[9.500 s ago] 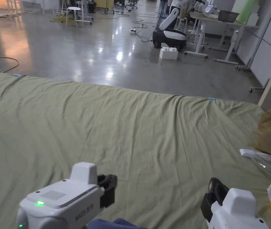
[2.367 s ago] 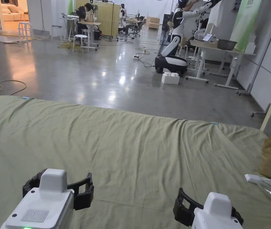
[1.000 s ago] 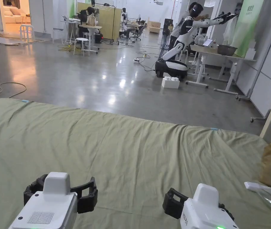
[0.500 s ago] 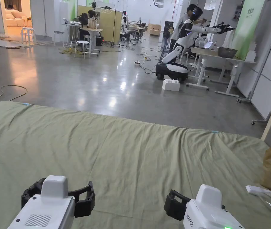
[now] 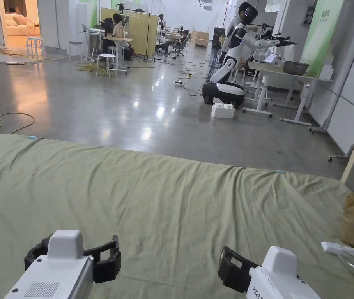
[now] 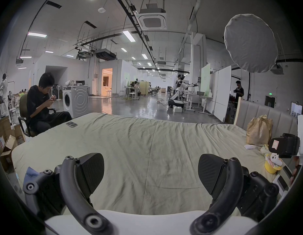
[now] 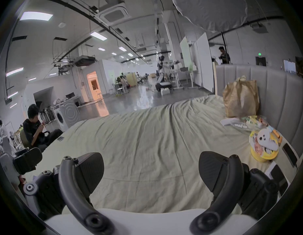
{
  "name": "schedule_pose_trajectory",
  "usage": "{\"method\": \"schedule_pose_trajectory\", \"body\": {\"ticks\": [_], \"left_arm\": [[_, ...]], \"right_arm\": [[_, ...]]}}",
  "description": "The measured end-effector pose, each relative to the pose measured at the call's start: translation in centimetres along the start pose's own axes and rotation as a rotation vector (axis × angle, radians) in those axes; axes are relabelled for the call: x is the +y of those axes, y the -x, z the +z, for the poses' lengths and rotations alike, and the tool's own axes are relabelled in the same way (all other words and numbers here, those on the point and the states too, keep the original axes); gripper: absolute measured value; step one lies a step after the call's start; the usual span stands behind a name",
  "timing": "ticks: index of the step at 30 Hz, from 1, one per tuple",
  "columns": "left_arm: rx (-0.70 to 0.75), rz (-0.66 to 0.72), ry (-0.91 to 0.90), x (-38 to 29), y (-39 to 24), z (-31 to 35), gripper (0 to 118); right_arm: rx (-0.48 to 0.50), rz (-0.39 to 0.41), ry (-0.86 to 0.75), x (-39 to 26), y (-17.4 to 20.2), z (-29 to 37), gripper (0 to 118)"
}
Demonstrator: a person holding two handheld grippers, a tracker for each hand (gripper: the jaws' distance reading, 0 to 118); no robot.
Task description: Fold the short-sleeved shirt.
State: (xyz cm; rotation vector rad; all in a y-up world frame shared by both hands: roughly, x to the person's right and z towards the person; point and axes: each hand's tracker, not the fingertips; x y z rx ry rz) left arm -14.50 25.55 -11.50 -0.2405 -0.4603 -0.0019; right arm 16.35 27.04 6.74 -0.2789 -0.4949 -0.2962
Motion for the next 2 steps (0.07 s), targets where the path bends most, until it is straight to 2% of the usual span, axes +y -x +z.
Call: {"method": "schedule_pose_trajectory", "body": {"ticks": [1, 2], "left_arm": [[-0.002, 0.001, -0.001, 0.06, 0.04, -0.02, 111], [-0.004, 0.001, -0.004, 0.10, 0.08, -0.04, 111]], "right_arm": [[-0.056, 0.045, -0.035, -0.26, 0.94, -0.10, 113], [-0.066, 0.059, -0.040, -0.37, 1.18, -0.21, 113]]}}
